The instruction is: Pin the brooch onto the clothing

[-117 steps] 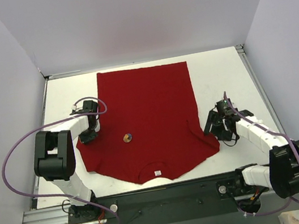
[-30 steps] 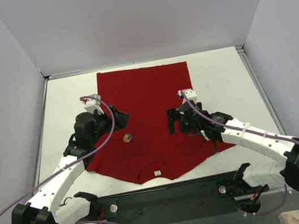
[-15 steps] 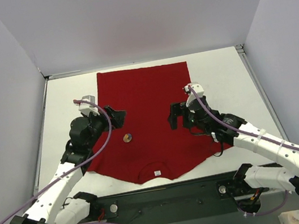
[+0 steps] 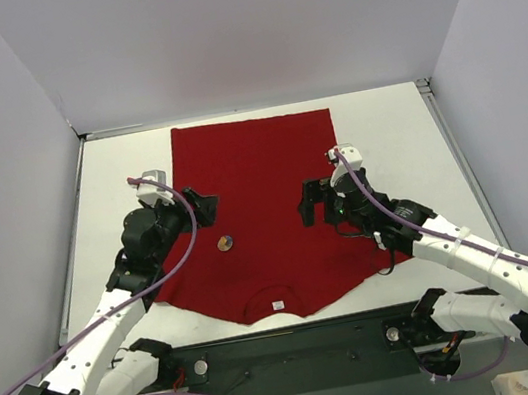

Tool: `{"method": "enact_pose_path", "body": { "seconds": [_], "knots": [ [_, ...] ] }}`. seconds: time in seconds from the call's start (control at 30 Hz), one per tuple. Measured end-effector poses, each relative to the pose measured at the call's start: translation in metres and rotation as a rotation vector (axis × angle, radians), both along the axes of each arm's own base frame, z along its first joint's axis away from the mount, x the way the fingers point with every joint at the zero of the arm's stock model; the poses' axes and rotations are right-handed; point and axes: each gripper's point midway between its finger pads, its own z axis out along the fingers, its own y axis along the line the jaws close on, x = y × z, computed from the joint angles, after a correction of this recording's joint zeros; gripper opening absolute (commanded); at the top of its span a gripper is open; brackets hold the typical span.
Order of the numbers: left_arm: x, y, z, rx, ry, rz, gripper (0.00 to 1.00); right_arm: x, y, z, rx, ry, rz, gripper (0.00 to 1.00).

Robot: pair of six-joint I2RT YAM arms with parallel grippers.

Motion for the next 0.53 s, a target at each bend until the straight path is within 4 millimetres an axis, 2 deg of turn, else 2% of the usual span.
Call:
{"method": "enact_pose_path", "body": {
  "seconds": [0.3,0.53],
  "knots": [
    [0.001,0.005,-0.002,0.031,-0.008,0.016,0.97,0.001,0.001,0.001,-0.003,-0.004,0.003,1.00],
    [0.003,0.013,-0.004,0.068,-0.011,0.054,0.97,0.011,0.006,0.004,-0.022,-0.033,0.013,1.00]
  ]
}}
